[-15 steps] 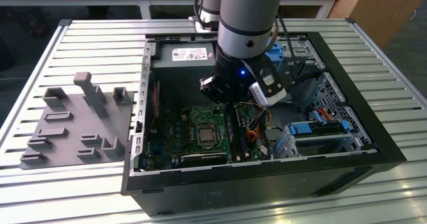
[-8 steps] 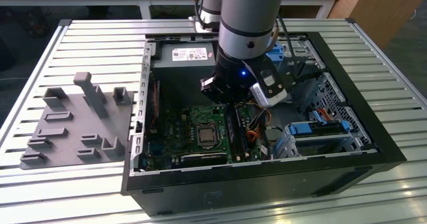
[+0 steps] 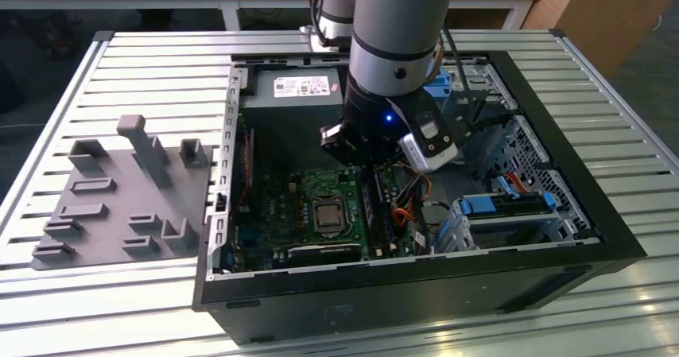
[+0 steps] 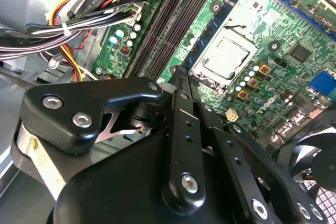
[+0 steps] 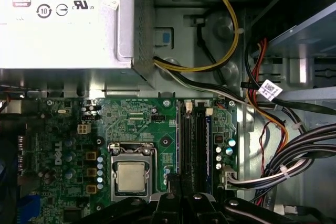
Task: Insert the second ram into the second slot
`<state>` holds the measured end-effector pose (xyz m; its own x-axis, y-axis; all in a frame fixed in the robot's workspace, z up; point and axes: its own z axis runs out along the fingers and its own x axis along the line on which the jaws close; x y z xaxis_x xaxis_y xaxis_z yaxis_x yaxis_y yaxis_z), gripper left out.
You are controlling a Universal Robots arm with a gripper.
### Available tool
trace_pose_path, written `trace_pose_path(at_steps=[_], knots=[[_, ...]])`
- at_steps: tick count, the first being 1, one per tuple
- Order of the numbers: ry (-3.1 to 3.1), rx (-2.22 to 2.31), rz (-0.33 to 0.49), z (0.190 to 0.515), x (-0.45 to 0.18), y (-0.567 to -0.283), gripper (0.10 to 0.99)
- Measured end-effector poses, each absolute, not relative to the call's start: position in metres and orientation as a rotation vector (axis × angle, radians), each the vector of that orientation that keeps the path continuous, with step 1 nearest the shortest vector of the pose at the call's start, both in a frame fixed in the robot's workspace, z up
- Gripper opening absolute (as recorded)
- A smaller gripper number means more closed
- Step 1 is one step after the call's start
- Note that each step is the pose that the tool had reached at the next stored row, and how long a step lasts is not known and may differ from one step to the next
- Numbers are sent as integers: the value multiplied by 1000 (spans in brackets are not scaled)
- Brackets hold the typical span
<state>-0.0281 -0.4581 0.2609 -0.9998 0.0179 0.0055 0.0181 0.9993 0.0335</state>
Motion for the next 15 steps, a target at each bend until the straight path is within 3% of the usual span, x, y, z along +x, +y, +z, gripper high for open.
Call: trace_pose_path(at_steps=[15], knots=[[-3136,-59,-53,255,-26,-460,122]])
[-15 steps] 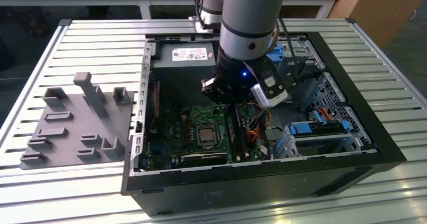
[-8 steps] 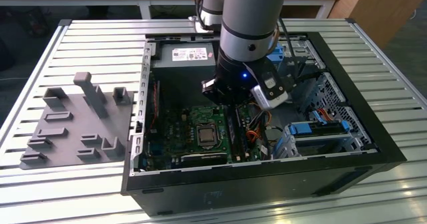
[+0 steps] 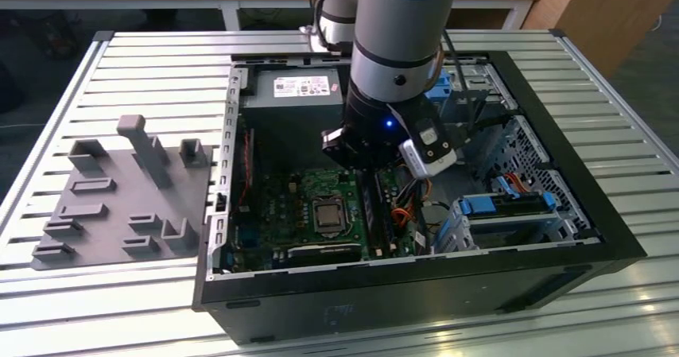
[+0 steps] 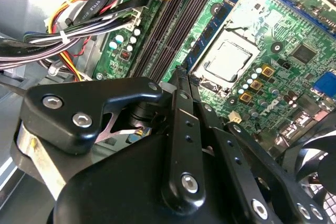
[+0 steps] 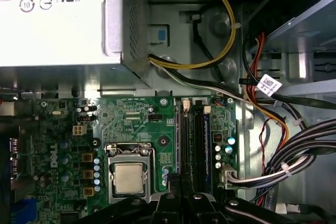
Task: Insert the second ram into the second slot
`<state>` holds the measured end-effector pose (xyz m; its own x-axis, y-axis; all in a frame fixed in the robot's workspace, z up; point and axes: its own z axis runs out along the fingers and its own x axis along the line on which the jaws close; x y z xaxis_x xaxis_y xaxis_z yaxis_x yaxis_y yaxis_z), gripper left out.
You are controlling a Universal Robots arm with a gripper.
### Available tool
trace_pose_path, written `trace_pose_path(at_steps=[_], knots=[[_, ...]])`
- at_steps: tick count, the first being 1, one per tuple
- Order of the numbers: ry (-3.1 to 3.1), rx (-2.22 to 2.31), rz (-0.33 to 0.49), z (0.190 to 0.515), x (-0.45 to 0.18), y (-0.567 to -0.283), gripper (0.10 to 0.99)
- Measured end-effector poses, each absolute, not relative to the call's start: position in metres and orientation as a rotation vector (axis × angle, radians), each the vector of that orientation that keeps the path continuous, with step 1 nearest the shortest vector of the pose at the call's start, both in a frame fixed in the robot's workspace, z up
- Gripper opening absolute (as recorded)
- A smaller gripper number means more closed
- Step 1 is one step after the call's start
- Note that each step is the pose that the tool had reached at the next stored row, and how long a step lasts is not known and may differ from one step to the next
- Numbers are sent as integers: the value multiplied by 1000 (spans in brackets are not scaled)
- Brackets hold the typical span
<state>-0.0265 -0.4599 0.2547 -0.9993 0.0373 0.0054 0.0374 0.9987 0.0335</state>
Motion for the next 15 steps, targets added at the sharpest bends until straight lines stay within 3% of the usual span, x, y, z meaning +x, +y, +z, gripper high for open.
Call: trace_pose_path(at_steps=[15], knots=[[-3135,-46,-53,245,-24,-461,122]])
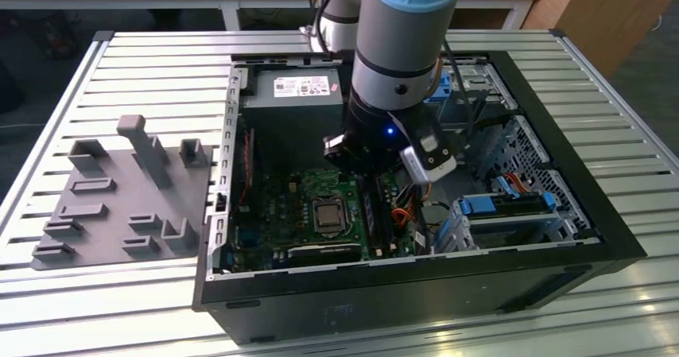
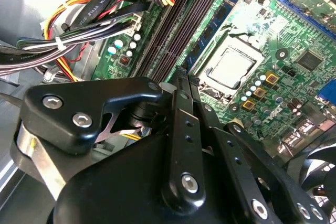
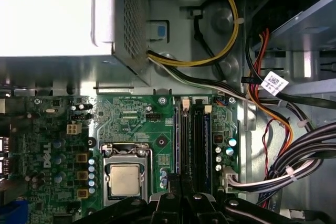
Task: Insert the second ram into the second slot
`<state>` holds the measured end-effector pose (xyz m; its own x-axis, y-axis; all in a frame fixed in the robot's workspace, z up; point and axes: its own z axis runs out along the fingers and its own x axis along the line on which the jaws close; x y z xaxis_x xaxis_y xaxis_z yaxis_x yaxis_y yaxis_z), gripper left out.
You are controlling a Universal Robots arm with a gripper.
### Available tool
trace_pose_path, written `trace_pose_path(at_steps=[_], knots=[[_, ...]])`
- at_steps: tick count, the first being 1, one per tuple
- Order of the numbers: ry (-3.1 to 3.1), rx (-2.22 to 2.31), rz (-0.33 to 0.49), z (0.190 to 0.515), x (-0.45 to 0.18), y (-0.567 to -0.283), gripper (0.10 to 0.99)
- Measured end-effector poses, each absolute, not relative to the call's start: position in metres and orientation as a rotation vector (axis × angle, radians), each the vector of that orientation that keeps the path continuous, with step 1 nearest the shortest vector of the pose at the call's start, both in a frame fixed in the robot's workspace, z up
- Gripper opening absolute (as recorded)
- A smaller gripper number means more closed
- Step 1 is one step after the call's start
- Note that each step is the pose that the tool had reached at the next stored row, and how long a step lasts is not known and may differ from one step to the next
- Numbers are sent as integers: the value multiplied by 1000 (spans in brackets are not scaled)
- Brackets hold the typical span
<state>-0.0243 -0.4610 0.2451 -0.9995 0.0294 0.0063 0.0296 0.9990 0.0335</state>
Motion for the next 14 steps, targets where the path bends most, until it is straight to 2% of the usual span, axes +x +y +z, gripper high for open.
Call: trace_pose_path(at_steps=[14], knots=[[-3134,-46,-53,240,-22,-468,122]])
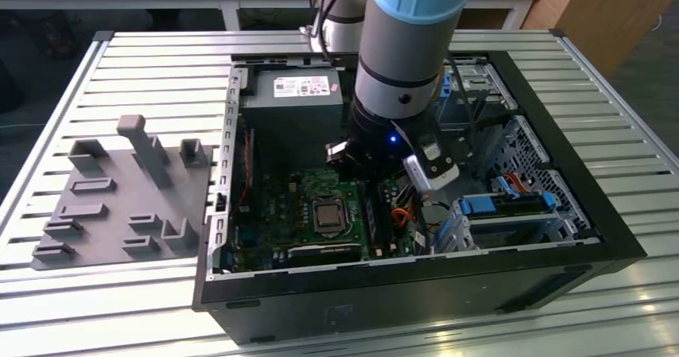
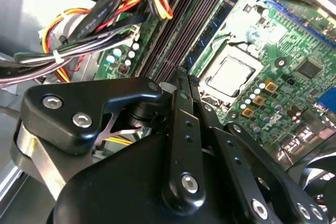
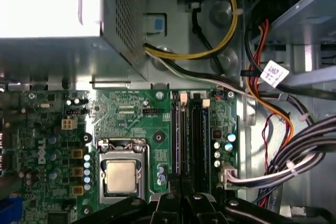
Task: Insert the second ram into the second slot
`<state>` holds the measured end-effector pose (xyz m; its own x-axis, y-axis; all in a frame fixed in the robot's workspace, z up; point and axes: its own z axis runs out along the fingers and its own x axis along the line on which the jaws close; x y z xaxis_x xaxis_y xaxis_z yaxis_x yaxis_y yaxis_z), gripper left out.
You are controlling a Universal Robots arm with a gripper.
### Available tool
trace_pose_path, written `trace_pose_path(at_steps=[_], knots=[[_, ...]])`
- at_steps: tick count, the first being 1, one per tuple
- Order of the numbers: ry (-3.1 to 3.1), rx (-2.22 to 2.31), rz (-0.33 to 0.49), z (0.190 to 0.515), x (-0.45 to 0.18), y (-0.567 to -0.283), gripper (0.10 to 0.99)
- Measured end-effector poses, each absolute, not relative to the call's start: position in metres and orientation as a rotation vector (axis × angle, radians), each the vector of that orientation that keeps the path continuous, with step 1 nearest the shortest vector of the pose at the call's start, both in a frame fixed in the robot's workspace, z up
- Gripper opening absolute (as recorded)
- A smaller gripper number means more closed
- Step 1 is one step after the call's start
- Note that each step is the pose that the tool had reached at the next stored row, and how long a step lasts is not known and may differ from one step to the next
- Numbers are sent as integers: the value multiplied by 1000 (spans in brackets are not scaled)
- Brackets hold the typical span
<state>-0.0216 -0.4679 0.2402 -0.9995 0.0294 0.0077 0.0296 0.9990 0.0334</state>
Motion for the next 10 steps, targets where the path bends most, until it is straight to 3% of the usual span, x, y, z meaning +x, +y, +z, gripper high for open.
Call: trace_pose_path(at_steps=[10], knots=[[-3131,-39,-50,235,-20,-468,122]])
